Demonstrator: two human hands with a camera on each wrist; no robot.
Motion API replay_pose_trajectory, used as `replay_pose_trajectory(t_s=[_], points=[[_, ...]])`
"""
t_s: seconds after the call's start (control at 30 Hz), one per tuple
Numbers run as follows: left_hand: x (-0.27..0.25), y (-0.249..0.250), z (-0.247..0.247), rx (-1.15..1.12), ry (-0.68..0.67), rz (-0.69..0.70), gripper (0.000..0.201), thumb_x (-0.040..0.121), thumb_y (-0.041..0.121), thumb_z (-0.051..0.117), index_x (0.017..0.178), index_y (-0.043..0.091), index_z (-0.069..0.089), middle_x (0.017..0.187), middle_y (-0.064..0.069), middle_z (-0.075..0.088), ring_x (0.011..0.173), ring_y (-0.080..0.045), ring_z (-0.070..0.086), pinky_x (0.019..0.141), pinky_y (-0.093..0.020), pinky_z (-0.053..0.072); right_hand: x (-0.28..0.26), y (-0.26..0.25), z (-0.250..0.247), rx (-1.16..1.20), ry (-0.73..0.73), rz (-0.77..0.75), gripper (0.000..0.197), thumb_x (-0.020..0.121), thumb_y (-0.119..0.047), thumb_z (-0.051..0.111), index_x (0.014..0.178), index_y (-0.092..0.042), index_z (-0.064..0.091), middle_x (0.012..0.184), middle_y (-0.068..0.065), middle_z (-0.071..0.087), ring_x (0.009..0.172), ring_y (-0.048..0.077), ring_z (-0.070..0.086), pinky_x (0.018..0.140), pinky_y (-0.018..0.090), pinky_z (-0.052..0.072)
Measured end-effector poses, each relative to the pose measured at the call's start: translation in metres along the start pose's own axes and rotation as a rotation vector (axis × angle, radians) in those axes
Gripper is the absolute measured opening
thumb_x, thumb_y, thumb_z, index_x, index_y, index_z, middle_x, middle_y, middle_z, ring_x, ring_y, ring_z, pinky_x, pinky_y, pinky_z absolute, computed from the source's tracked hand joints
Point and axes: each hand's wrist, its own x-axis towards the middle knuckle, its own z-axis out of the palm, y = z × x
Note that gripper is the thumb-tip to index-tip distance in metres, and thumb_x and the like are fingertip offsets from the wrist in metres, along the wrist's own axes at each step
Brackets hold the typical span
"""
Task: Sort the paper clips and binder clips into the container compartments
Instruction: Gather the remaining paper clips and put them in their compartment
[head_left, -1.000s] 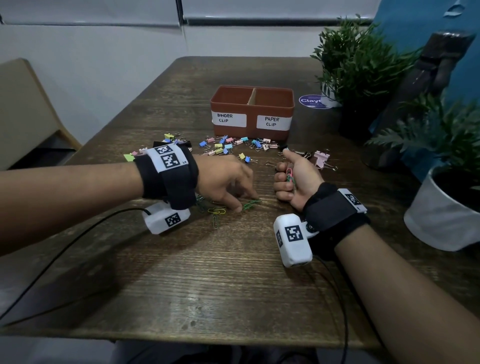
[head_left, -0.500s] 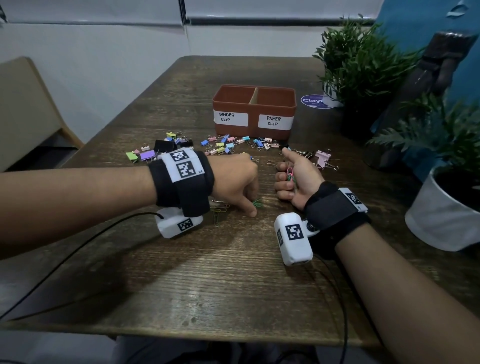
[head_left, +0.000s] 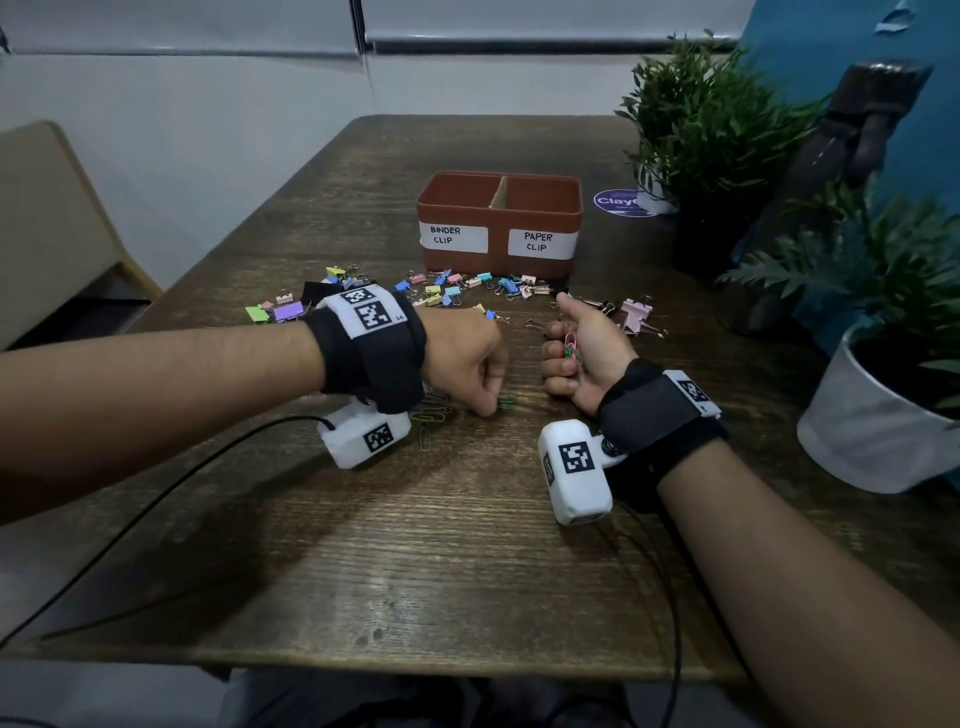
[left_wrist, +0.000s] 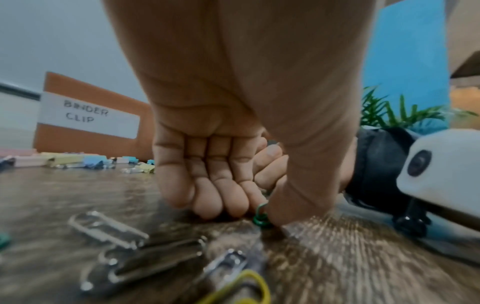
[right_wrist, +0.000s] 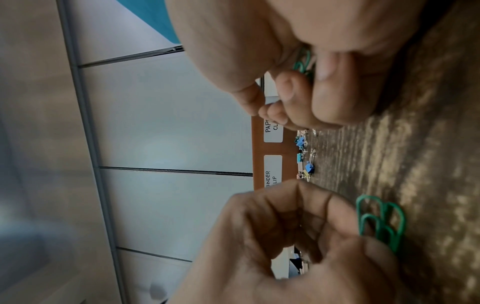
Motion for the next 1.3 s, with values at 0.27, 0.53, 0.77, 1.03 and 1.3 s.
replay_pose_trajectory(t_s=[0.27, 0.53, 0.77, 1.03, 1.3], points=[[-0.008, -0.011, 0.001, -0.167, 0.056, 0.011, 0.006, 0.080, 0.017, 0.074, 0.078, 0.019, 0.068, 0.068, 0.008, 0.069, 0.058, 0.001, 0.058, 0.059, -0.014, 0.048, 0.000, -0.001, 0.000, -0.008, 0.018, 0.008, 0.041, 0.098, -0.050, 0.045, 0.072, -0.019, 0.044, 0.059, -0.002, 0.037, 0.033, 0.008, 0.028, 0.034, 0.012, 0.018], [-0.009, -0.002, -0.032, -0.264, 0.337, 0.067, 0.003, 0.082, 0.019, 0.073, 0.081, 0.018, 0.070, 0.073, 0.006, 0.070, 0.059, 0.002, 0.057, 0.063, -0.013, 0.047, -0.003, 0.000, 0.000, 0.009, -0.036, 0.009, 0.053, 0.098, -0.061, 0.036, 0.075, -0.015, 0.049, 0.060, 0.001, 0.041, 0.036, 0.009, 0.031, 0.035, 0.013, 0.019], [0.011, 0.007, -0.040, -0.133, 0.475, 0.097, 0.020, 0.076, 0.044, 0.080, 0.083, 0.026, 0.076, 0.070, 0.010, 0.071, 0.062, -0.002, 0.062, 0.061, -0.011, 0.047, -0.007, 0.001, 0.001, 0.133, -0.113, 0.034, 0.066, 0.098, -0.066, 0.021, 0.076, -0.011, 0.051, 0.063, 0.005, 0.045, 0.037, 0.010, 0.034, 0.036, 0.014, 0.019], [0.006, -0.022, -0.019, 0.032, 0.166, -0.081, 0.019, 0.073, 0.046, 0.080, 0.082, 0.029, 0.077, 0.069, 0.018, 0.069, 0.068, 0.005, 0.063, 0.068, -0.021, 0.052, 0.000, 0.000, -0.001, 0.123, 0.006, 0.012, 0.056, 0.098, -0.062, 0.034, 0.070, -0.017, 0.048, 0.060, 0.001, 0.044, 0.035, 0.010, 0.031, 0.036, 0.013, 0.017], [0.012, -0.014, -0.018, 0.114, 0.108, 0.020, 0.009, 0.082, 0.029, 0.077, 0.083, 0.020, 0.077, 0.062, 0.026, 0.058, 0.058, 0.012, 0.056, 0.056, -0.003, 0.039, -0.001, 0.000, -0.002, 0.086, 0.008, 0.011, 0.057, 0.095, -0.067, 0.037, 0.071, -0.017, 0.048, 0.061, 0.002, 0.045, 0.039, 0.010, 0.031, 0.035, 0.015, 0.018]])
